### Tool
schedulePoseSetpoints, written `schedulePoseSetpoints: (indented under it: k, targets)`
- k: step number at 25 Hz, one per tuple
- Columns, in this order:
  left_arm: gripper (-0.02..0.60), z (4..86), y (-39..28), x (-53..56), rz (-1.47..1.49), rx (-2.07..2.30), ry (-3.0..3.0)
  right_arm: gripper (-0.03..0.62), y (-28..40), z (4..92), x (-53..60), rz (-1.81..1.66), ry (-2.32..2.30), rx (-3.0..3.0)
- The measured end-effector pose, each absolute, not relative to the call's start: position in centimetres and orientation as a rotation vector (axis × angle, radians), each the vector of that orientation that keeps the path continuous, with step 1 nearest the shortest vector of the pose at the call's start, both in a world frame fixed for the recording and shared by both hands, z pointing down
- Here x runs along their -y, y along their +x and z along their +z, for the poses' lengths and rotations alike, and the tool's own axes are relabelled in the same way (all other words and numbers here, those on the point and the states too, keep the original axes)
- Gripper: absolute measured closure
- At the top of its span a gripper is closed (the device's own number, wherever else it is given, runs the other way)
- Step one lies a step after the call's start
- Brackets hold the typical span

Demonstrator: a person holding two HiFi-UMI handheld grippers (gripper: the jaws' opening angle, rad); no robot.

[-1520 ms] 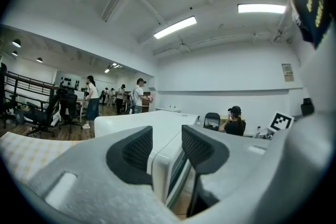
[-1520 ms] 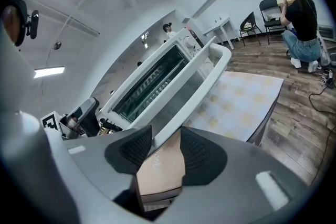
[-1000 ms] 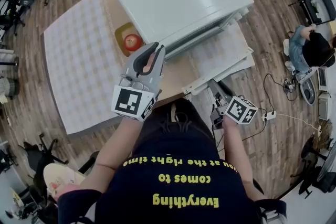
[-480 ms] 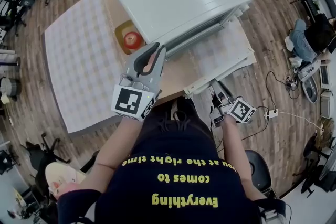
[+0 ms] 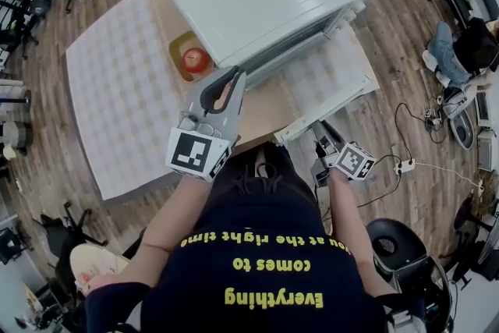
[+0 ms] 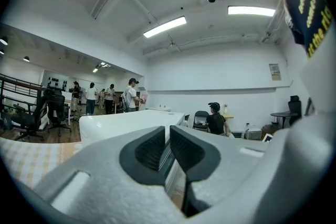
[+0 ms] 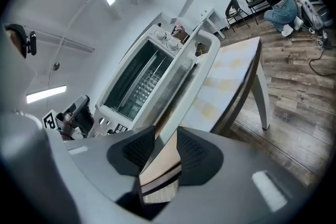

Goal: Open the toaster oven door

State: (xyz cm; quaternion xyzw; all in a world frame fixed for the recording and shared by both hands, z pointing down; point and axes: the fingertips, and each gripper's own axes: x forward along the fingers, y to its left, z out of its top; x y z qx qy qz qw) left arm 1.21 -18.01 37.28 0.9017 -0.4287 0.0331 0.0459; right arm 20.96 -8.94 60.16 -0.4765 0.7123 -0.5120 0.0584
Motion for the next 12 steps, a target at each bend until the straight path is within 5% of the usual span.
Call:
schedulePoseSetpoints:
  k: [12]
  targets:
    - [0.56,37.2,0.4,17.9,0.105,1.332,2.75,0.448,20.6,63.5,8.4,-1.662,-1.447,-2.15]
